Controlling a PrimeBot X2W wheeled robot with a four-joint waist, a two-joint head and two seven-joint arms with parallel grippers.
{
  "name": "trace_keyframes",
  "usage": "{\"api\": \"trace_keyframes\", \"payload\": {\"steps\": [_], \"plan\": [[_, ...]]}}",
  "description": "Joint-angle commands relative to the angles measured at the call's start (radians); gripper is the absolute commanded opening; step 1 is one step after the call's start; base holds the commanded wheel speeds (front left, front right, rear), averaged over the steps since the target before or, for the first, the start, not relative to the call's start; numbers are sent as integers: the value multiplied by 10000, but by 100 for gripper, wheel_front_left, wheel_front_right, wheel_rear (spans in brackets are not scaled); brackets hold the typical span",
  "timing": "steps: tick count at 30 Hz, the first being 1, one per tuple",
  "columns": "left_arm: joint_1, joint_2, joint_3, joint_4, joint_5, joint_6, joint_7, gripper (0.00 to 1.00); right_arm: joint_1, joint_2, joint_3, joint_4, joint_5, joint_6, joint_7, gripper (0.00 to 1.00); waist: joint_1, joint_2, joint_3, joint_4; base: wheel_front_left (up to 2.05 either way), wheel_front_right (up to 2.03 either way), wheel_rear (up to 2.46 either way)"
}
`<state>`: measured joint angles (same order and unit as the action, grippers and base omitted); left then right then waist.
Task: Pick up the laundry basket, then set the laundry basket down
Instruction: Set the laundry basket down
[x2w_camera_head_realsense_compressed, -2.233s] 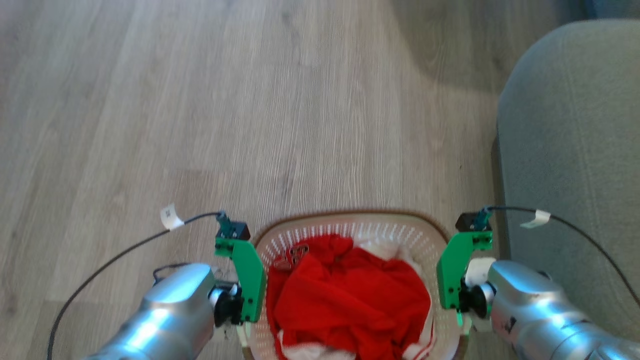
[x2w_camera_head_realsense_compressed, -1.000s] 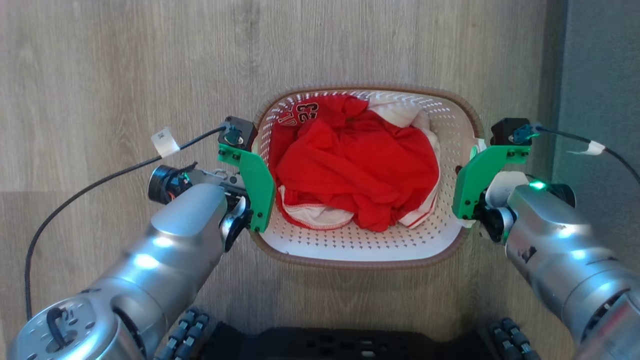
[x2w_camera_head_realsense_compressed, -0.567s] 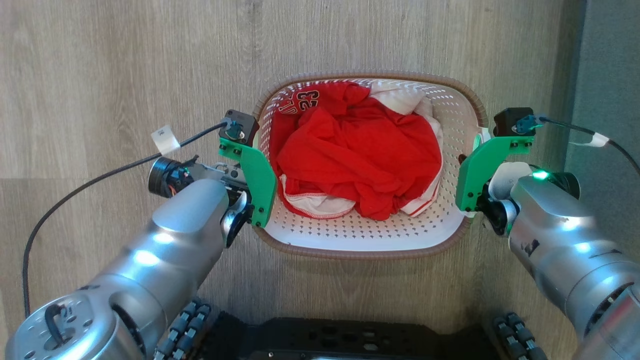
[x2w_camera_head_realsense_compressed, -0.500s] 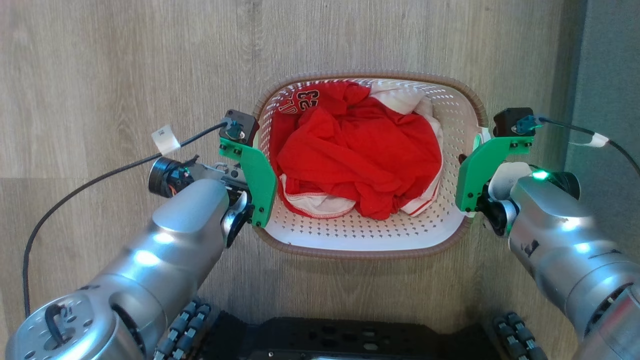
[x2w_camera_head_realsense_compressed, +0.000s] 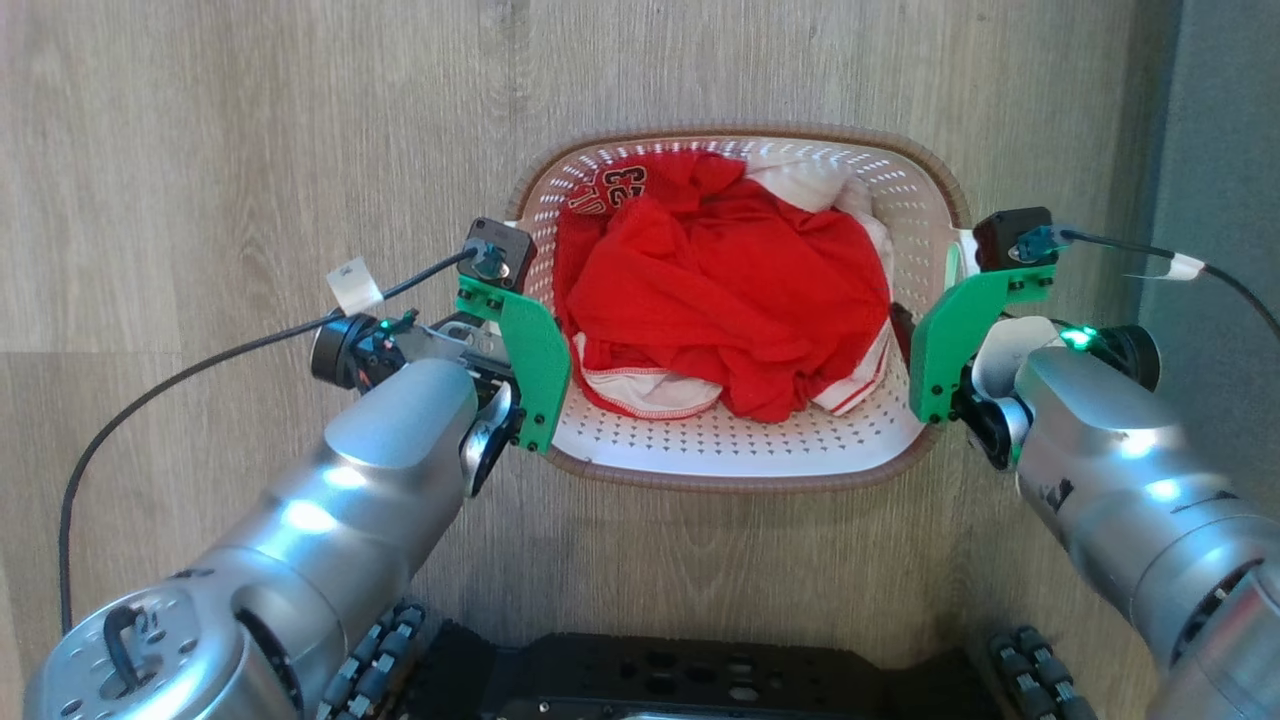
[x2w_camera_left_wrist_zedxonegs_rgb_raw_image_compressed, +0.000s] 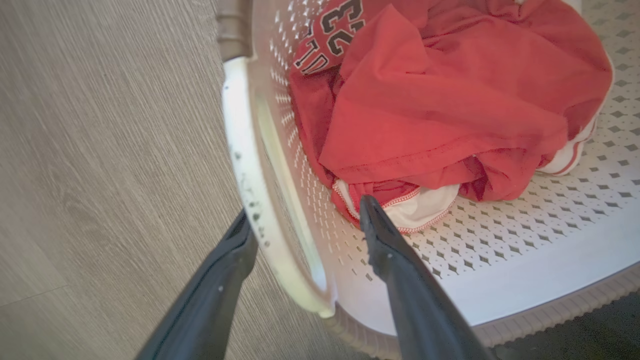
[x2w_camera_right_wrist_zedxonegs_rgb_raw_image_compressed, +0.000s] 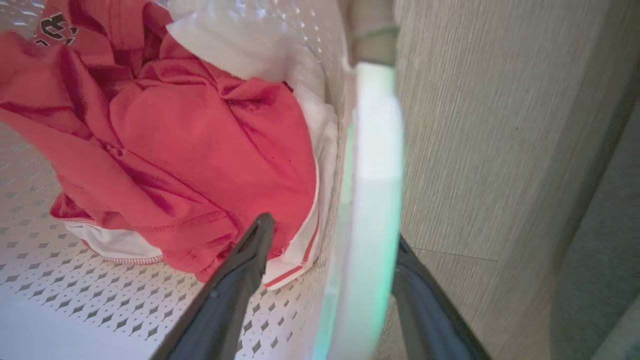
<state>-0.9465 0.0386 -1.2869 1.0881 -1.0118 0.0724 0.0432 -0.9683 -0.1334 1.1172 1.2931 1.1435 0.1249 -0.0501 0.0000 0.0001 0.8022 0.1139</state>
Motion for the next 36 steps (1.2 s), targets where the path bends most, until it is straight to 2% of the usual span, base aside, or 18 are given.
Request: {"api": "trace_keyframes", "payload": {"steps": [1,10,18,22,26,31,36], "plan": [[6,116,67,-90,1,125,-19,100,393,-44,39,-27,-92,58,-45,100,0,-1,-35,19,0,0,0],[260,116,67,9,78,251,-156,100,728,-219,-273,-25,-225,58,271,100,0,-1,-652,80,0,0,0],[916,116,68,165,-143,158,-387,100,1497,-246,-669,-24,-433,58,506,100,0,-1,-2361,24,0,0,0],[1246,116,67,309,125,40,-644,100,1815,-220,-894,-24,-642,58,-97,100,0,-1,-3512,4,0,0,0],[1522,116,89,467,100,26,-1475,100,2200,-120,-1234,-24,-801,58,-966,100,0,-1,-4627,-30,0,0,0],[1859,116,470,667,-202,296,-2741,100,2424,109,-1882,-24,-787,58,-1921,100,0,-1,-5821,-72,0,0,0],[1871,116,877,459,-14,468,-3033,100,2242,222,-2605,-72,-925,58,-2104,100,0,-1,-6552,-116,0,0,0]]}}
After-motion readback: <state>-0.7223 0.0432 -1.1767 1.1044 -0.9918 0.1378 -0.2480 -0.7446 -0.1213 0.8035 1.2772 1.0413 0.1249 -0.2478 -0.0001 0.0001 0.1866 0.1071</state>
